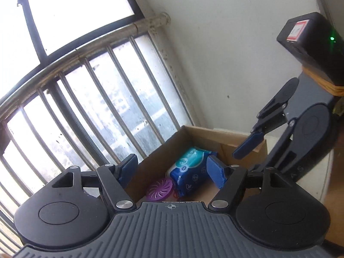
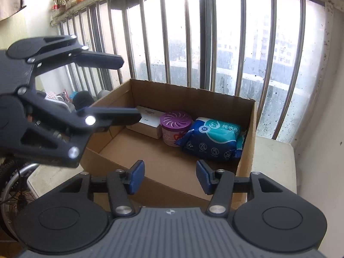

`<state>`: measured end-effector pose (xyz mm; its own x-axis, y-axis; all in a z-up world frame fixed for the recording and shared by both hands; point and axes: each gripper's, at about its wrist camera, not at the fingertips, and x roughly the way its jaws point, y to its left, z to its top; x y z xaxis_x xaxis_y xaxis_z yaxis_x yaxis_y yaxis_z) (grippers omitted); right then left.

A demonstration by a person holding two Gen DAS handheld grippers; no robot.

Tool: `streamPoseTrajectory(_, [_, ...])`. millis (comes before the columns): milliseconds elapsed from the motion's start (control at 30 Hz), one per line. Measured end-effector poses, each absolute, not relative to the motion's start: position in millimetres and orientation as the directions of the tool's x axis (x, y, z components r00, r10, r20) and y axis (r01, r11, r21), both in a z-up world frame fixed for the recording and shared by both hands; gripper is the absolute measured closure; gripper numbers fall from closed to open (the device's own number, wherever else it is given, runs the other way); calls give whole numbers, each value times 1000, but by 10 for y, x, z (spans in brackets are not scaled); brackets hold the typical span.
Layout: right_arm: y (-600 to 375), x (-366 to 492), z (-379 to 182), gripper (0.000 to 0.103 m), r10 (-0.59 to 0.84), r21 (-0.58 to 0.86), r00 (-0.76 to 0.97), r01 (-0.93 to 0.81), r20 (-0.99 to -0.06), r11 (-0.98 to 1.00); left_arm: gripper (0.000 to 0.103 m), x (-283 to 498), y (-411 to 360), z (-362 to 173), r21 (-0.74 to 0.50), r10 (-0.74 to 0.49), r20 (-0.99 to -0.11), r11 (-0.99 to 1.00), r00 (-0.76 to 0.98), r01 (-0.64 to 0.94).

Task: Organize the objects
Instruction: 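Withdraw the left gripper and move it down toward the red toothpaste tube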

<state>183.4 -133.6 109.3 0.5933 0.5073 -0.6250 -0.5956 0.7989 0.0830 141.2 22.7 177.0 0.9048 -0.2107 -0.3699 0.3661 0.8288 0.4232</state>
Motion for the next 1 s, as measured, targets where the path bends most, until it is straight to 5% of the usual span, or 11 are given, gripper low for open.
streamPoseTrajectory(433, [-1275, 1141, 1074, 23, 528, 59, 574, -641, -626, 766, 23, 889, 360, 1325, 330, -227, -405, 867, 886, 373])
streamPoseTrajectory(567, [-1340, 1033, 1019, 3, 528, 61, 591, -629, -610, 775, 18, 895, 367, 1169, 305, -234, -421, 874, 876, 380])
streamPoseTrajectory(1000, [-1639, 1055, 630, 0, 540, 183, 554, -571, -634, 800, 5, 946, 294, 771, 289, -260, -491, 852, 832, 437])
